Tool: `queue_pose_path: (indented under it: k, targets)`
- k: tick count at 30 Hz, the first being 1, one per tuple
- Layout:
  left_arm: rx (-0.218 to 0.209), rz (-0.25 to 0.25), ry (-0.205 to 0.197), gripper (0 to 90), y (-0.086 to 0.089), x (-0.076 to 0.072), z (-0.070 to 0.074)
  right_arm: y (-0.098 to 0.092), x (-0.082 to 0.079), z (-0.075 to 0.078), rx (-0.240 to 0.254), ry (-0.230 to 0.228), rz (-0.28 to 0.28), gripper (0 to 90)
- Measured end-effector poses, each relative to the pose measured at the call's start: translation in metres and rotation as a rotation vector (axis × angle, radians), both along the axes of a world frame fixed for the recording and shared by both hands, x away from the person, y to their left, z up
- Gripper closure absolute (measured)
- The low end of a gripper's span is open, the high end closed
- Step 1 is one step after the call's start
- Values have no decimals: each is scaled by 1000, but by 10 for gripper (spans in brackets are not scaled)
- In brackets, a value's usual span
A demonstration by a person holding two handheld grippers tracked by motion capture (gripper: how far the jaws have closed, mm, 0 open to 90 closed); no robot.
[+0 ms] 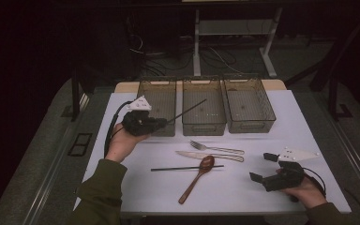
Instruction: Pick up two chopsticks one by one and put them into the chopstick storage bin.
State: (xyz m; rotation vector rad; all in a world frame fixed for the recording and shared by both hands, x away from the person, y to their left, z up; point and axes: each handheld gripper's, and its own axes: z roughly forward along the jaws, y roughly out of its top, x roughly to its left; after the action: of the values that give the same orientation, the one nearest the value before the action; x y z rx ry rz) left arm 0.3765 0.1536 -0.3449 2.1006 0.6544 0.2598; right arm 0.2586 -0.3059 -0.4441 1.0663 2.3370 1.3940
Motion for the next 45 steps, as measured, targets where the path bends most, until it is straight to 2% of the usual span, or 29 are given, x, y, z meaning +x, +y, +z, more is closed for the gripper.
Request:
queue_pose_path:
  k: [6, 12, 21, 29, 38, 41, 45]
  targets:
    - [-20, 100, 17, 851, 9, 20, 6, 0, 0, 0, -1, -1, 3, 4]
    - [-28, 189, 55, 852, 15, 43, 6, 0, 0, 0, 2, -1, 1, 4]
    - [34, 265, 55, 852, 20, 68, 4, 0, 0, 0, -1, 1, 4, 4]
    - [68, 379, 57, 851, 24, 83, -7, 0, 0, 0, 1, 2, 5, 4]
    - [111, 446, 105, 851, 30, 94, -22, -1, 0, 0, 3, 3, 9, 4]
    - [127, 452, 135, 850, 30, 96, -27, -1, 0, 0, 3, 4, 7, 4]
    - [144, 455, 149, 849, 28, 98, -31, -1, 0, 1, 3, 4, 8, 4]
